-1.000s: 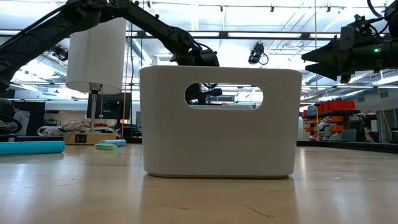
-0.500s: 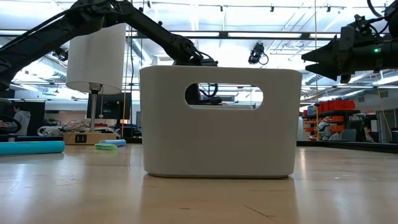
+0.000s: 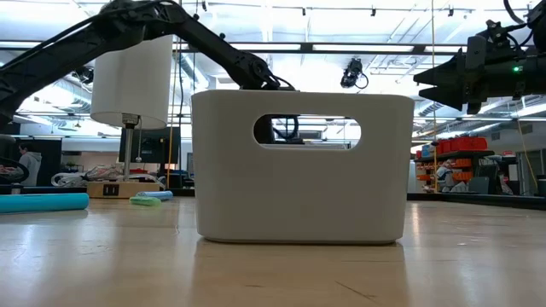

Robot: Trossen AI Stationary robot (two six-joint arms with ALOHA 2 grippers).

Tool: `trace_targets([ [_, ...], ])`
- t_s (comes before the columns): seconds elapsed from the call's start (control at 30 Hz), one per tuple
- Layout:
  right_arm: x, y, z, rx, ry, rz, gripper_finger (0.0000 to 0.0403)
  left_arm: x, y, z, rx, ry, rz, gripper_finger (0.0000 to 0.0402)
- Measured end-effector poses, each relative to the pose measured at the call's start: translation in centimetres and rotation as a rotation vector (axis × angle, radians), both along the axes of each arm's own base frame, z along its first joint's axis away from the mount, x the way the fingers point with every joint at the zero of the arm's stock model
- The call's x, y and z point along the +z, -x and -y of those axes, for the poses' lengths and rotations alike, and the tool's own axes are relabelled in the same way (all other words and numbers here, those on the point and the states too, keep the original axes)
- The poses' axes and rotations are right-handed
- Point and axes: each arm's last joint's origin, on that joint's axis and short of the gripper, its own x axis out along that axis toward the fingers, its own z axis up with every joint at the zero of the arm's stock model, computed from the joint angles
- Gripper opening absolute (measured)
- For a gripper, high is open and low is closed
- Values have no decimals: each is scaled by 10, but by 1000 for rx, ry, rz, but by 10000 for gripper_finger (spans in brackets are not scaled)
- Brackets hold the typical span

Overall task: Pick & Place Markers
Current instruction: Put the yellow pen into the black bin, then put the blue highlighter pen into the white bin

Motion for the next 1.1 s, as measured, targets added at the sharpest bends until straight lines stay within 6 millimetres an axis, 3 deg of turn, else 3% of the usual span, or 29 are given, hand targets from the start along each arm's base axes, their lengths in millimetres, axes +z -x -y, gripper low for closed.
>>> trace_targets([
  [0.13,0,0,0,1,0,0,302,-7,-3,-1,-27,8,5,42],
  [0.4,0,0,0,0,0,0,302,-7,-3,-2,-31,-5,10,128],
  [0.6,0,0,0,0,0,1,302,-6,-5,-2,-42,13,37,172],
  [0.93,0,0,0,0,0,1,302,-5,-5,-2,-93,-4,38,182],
  [1.1,0,0,0,0,0,0,302,15,-4,-2,-148,-39,47,183],
])
